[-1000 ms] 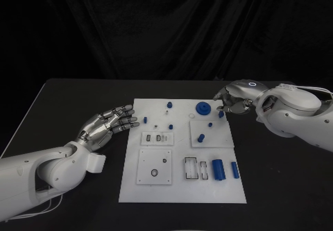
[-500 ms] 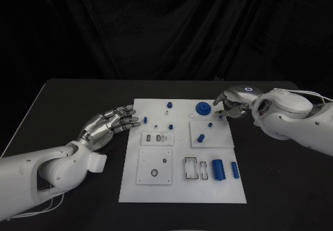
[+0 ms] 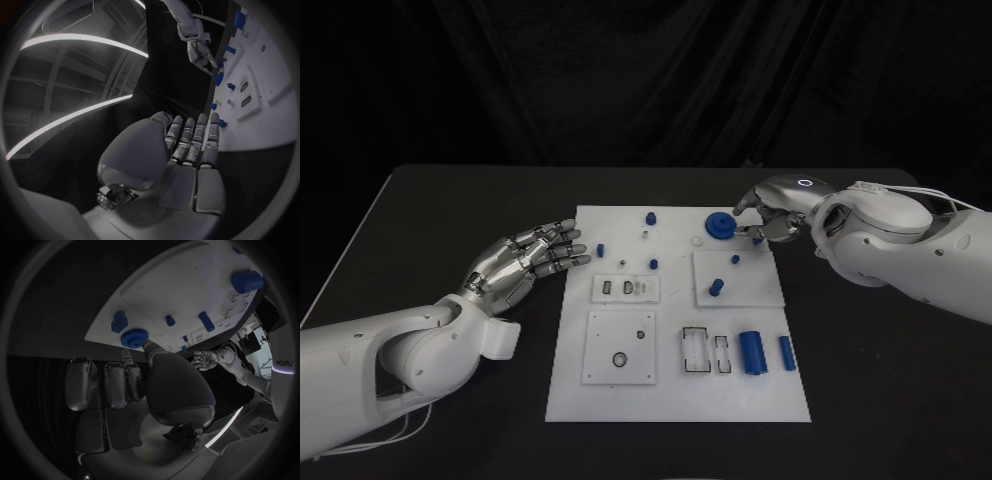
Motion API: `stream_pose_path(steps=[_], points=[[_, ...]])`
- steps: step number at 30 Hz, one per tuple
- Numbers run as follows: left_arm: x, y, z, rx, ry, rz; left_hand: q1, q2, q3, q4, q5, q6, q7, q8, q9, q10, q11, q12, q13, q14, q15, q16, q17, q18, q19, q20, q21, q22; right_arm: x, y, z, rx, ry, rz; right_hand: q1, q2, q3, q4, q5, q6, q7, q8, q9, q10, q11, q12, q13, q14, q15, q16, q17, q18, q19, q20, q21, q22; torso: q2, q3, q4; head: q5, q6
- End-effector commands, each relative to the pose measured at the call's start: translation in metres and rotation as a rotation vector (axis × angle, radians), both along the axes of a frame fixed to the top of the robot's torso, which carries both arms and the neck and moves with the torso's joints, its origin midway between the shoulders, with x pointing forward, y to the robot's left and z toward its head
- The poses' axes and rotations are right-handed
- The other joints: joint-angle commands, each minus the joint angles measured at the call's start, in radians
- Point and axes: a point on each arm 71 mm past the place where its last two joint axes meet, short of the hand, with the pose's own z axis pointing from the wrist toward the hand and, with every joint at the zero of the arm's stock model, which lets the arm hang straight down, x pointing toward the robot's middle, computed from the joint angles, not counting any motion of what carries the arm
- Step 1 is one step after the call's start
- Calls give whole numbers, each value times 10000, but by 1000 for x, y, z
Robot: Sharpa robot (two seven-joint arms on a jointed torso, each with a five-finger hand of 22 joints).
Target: Assemble the parts on the task board
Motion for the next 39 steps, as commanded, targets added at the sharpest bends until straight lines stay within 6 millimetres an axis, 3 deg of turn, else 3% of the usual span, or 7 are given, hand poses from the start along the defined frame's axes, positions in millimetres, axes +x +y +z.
stream_pose_path(steps=[1,7,13,27,37,38,39], points=[[-1,3,13,-882,-1630,416,116,11,54,-19,9,-20,39,-66,-3,7,58,-21,-7,2,48,44,-1,-159,-88,3,-45,-12,1,2,1,143,-192,-10,-128,20,-27,55,88,-1,52,-35,13,122,-14,70,1154,82,-1,72,151,-6,116,0,60,1168,-2,-1,-4,-22,5],[0,2,13,-893,-1627,394,116,11,54,-19,9,-20,39,-66,-3,7,58,-21,-7,2,48,44,-1,-159,-88,3,-45,-12,6,9,-1,12,-119,-39,-38,-14,-9,-73,370,-25,64,-38,18,245,-9,106,1266,177,2,152,364,-32,203,1,138,1264,1,0,-8,-47,16],[0,1,12,-908,-1620,360,116,11,54,-19,9,-20,39,-66,-3,7,58,-21,-7,2,48,44,-1,-159,-88,3,-45,-12,11,15,-6,-80,-14,-42,-30,-73,-58,-205,261,121,90,7,77,976,3,319,1863,769,5,651,1580,-152,587,3,506,1631,-1,0,-7,-50,14],[2,0,11,-919,-1592,299,115,9,74,-25,1,-40,46,-73,-6,13,67,-18,-7,5,56,51,-1,-168,-85,3,-42,-12,18,27,-20,-210,169,-53,108,-108,-60,-408,161,316,113,62,174,977,27,319,1871,757,31,649,1578,-145,572,21,497,1647,0,2,-9,-48,-31],[3,0,10,-914,-1563,274,115,11,83,-27,-4,-45,50,-76,-7,15,71,-18,-7,7,59,53,0,-171,-85,3,-41,-12,17,30,-22,-141,147,122,294,-19,84,-779,1078,1347,-28,768,912,959,-79,297,1873,724,-47,613,1553,-133,540,-35,457,1681,-2,2,-11,-40,-52],[3,0,10,-913,-1560,272,115,11,83,-27,-4,-45,50,-76,-7,15,71,-18,-7,7,59,53,0,-171,-85,3,-41,-12,17,30,-22,-142,155,133,281,-8,73,-816,1121,1471,-66,916,1074,947,-114,291,1865,712,-62,600,1533,-127,524,-57,439,1676,-2,2,-11,-40,-52],[3,0,10,-912,-1557,271,115,11,83,-27,-4,-45,50,-76,-7,15,71,-18,-7,7,59,53,0,-171,-85,3,-41,-12,16,30,-22,-142,164,143,232,39,31,-899,1157,1668,-178,1335,1539,938,-204,281,1860,702,-123,582,1520,-122,518,-128,422,1687,-2,2,-11,-40,-52]])
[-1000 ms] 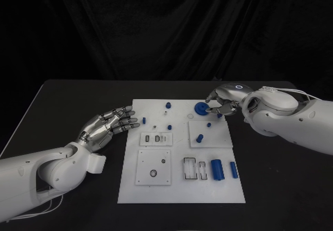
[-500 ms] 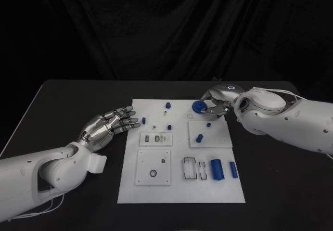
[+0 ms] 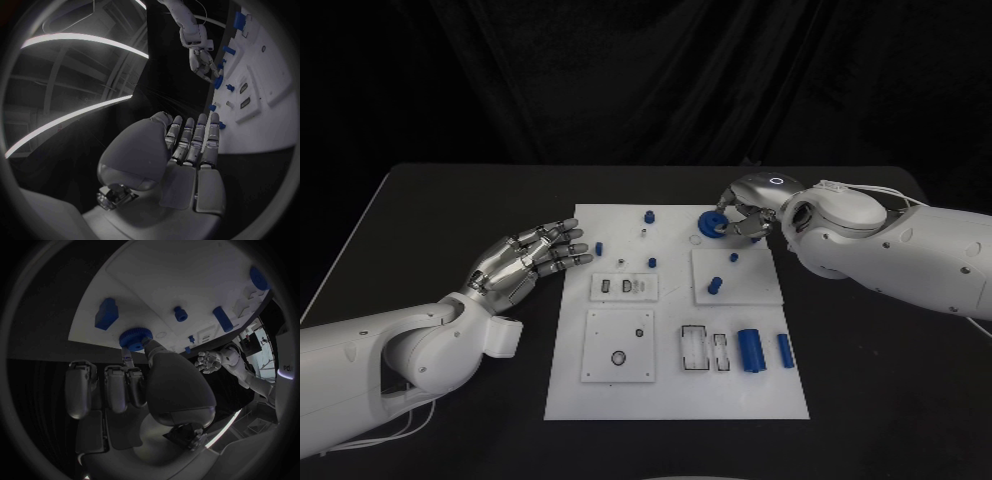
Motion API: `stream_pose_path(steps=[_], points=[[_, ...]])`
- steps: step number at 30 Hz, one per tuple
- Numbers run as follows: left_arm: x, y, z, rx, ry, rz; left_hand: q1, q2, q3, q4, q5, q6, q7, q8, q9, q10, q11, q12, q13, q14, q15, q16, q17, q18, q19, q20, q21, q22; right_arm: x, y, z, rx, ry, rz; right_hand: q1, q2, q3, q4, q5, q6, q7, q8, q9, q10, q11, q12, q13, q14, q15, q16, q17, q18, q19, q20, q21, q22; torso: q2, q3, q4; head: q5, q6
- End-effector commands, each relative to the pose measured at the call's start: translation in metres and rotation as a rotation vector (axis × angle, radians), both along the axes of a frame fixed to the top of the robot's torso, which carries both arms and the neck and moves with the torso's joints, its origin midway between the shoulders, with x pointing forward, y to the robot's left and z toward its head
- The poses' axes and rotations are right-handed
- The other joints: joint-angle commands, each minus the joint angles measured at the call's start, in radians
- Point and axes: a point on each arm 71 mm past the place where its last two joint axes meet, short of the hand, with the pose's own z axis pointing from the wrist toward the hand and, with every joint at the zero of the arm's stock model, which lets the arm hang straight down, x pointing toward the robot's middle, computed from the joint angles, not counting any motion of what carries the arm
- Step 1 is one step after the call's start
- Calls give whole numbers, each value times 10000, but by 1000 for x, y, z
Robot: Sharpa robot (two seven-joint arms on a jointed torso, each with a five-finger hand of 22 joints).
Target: Assemble the parts on the task board
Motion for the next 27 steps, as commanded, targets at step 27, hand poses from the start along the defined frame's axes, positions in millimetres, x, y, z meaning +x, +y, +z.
stream_pose_path(steps=[27], points=[[1,4,11,-837,-1498,394,110,9,85,-8,-32,-113,68,-56,-16,14,87,-20,-8,6,72,58,-1,-186,-84,2,-37,-13,-6,1,-9,-43,230,-223,-390,-106,-60,-210,-431,-1895,-154,1890,3303,-355,-11,-188,1596,295,-78,-287,1246,-7,-352,-111,-593,1537,-2,-1,-5,8,42]])
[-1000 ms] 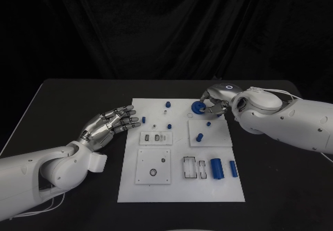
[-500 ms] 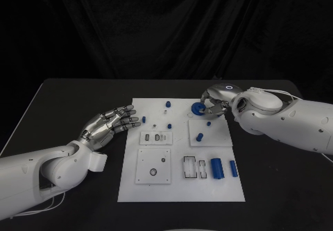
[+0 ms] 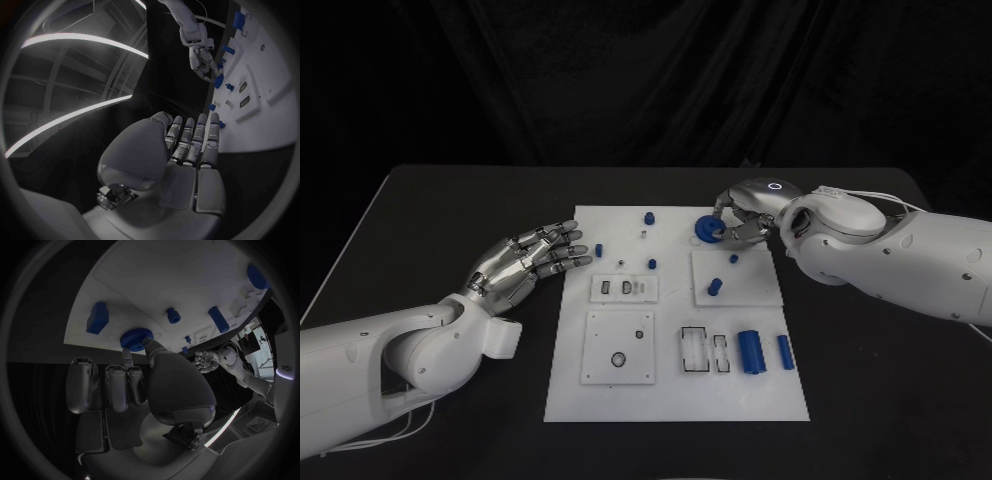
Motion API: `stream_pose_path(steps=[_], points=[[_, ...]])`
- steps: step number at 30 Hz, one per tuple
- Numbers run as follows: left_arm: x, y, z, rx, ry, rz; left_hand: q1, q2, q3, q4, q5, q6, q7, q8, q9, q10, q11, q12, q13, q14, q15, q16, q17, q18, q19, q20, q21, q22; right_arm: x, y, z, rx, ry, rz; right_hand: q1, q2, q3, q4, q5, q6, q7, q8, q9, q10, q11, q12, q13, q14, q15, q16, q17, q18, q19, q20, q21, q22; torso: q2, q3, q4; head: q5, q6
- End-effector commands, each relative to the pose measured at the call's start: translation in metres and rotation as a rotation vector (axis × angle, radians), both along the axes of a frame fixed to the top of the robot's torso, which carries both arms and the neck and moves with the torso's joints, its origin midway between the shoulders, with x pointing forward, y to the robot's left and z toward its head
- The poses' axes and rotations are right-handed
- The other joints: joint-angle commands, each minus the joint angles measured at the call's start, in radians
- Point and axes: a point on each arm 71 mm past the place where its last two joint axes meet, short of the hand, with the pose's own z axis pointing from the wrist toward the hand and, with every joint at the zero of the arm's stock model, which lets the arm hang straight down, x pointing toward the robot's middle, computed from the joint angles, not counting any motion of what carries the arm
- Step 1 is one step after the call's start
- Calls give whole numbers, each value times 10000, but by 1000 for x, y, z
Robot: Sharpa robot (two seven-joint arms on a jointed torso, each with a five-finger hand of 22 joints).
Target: Assemble the parts on the task board
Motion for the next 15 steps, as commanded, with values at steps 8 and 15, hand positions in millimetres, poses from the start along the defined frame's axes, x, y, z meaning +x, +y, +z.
stream_pose_path(steps=[8,15], points=[[0,3,12,-841,-1495,385,107,6,67,16,-43,-94,35,-64,-18,14,94,-20,-8,7,78,61,-1,-192,-84,2,-36,-14,-2,-1,-6,-167,210,-472,-295,-129,-191,200,-566,-954,204,-570,562,-266,173,-97,1494,241,221,-102,1172,54,-245,153,-289,1457,1,-4,1,0,12],[0,3,12,-832,-1479,383,107,6,67,16,-43,-94,35,-64,-18,14,94,-20,-8,7,78,61,-1,-192,-84,2,-36,-14,-3,1,-6,-119,181,-413,-306,-101,-222,240,-591,-1268,231,-802,339,-300,201,-104,1485,254,252,-89,1211,60,-248,190,-321,1468,2,1,3,-9,4]])
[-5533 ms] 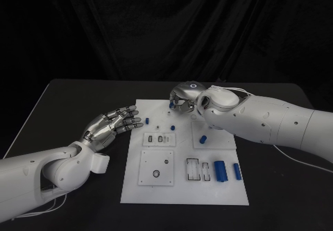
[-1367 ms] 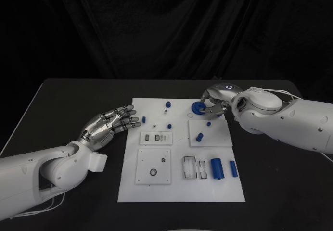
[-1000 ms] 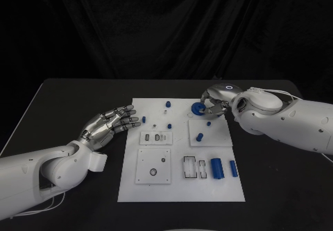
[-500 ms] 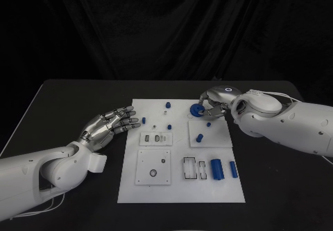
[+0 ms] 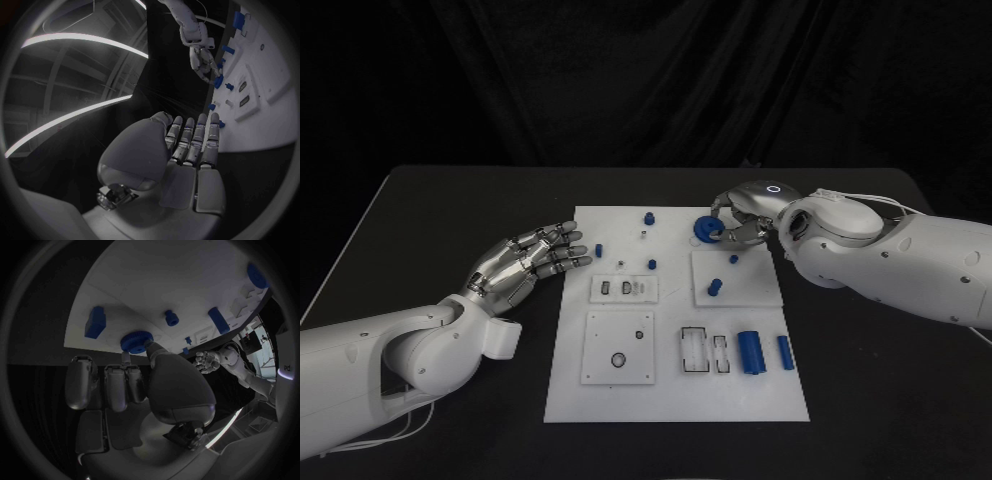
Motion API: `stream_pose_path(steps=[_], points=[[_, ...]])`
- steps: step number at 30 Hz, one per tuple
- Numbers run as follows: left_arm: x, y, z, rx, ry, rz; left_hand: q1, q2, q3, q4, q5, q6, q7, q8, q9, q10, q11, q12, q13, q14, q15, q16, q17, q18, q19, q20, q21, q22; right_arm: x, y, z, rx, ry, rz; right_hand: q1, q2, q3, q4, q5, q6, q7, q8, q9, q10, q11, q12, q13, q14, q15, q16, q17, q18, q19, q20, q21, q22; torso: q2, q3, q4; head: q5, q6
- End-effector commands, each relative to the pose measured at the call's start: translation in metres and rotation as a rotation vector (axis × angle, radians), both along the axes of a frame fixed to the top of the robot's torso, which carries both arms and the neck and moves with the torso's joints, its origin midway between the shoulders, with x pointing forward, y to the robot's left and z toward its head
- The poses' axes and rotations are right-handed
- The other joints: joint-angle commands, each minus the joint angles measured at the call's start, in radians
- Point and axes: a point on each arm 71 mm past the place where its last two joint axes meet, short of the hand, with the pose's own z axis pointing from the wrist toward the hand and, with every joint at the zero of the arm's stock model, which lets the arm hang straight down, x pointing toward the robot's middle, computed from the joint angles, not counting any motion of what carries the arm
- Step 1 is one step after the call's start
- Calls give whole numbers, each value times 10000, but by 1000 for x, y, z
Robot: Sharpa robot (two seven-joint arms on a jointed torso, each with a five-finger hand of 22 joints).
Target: Assemble the parts on the task board
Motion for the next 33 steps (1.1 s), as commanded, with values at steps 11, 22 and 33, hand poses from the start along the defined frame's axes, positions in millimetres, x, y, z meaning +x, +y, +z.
stream_pose_path(steps=[11,22,33], points=[[0,3,11,-817,-1465,381,107,6,67,16,-44,-57,-2,-64,-8,-15,65,-20,-8,7,78,61,-1,-192,-84,2,-36,-14,-2,2,-4,-43,74,-34,43,70,291,46,1483,454,19,-298,-645,-11,11,-53,1521,279,57,20,1296,41,53,62,6,1577,1,3,-3,-3,-37],[1,2,11,-815,-1448,362,107,6,67,16,-44,-57,-2,-64,-8,-15,65,-20,-8,7,78,61,-1,-192,-84,2,-36,-14,-3,4,-4,-22,63,26,72,-52,673,6,2331,894,-43,-487,-994,17,-43,-57,1544,307,13,39,1349,32,97,25,12,1643,4,-2,2,-12,-66],[1,2,11,-822,-1443,351,95,0,97,8,-68,-85,13,-75,-11,-20,78,-23,-9,3,89,67,-1,-206,-85,-1,-33,-15,-3,5,-3,121,-90,166,325,-231,1417,-471,3983,1969,-119,-54,-779,223,-119,-15,1677,400,-49,110,1496,-19,266,-45,164,1802,3,-2,-3,-12,-102]])
